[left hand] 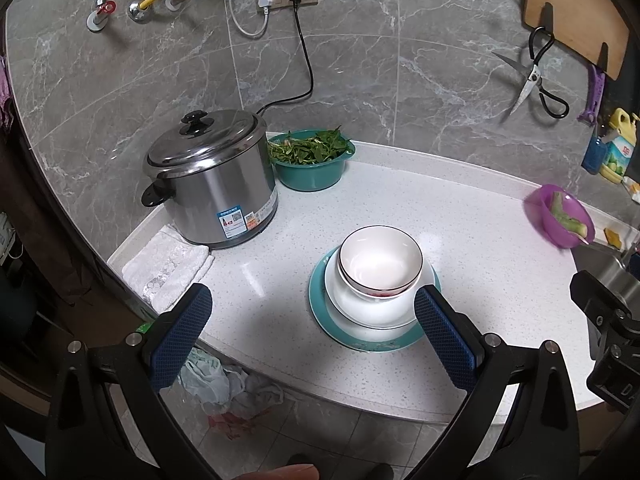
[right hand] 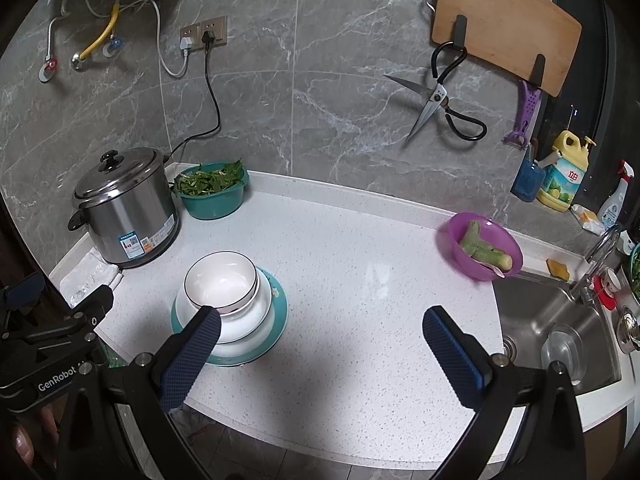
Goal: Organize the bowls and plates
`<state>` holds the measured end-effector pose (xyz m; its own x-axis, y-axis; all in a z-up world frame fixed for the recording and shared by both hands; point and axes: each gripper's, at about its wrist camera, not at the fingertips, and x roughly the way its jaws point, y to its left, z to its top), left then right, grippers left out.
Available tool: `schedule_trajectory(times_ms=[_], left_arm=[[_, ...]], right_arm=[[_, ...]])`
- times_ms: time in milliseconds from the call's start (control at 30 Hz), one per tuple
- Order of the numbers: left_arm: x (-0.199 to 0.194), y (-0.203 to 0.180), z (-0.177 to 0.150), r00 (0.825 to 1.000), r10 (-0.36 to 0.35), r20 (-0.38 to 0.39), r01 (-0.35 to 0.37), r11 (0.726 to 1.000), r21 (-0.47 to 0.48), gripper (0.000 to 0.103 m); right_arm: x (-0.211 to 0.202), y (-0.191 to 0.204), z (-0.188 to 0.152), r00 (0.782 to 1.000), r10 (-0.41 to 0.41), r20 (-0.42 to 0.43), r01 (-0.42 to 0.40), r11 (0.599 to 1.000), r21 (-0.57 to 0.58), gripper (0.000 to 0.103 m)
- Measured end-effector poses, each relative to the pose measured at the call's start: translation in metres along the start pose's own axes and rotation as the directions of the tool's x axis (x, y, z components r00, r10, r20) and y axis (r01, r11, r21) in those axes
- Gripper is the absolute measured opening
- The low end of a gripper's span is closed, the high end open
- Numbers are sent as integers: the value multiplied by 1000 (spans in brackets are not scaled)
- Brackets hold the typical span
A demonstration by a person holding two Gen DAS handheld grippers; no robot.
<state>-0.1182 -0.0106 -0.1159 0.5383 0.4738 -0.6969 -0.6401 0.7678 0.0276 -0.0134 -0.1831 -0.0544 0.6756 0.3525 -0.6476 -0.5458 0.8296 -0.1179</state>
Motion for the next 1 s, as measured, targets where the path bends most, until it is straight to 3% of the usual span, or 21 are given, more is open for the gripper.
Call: schedule_trajectory(times_ms=[1000], left_arm=[[0, 0, 1, 1000, 0, -1, 0, 1000, 0, 103]], right_arm=[[2, 1, 1, 1000, 2, -3, -2, 1000, -1, 103]])
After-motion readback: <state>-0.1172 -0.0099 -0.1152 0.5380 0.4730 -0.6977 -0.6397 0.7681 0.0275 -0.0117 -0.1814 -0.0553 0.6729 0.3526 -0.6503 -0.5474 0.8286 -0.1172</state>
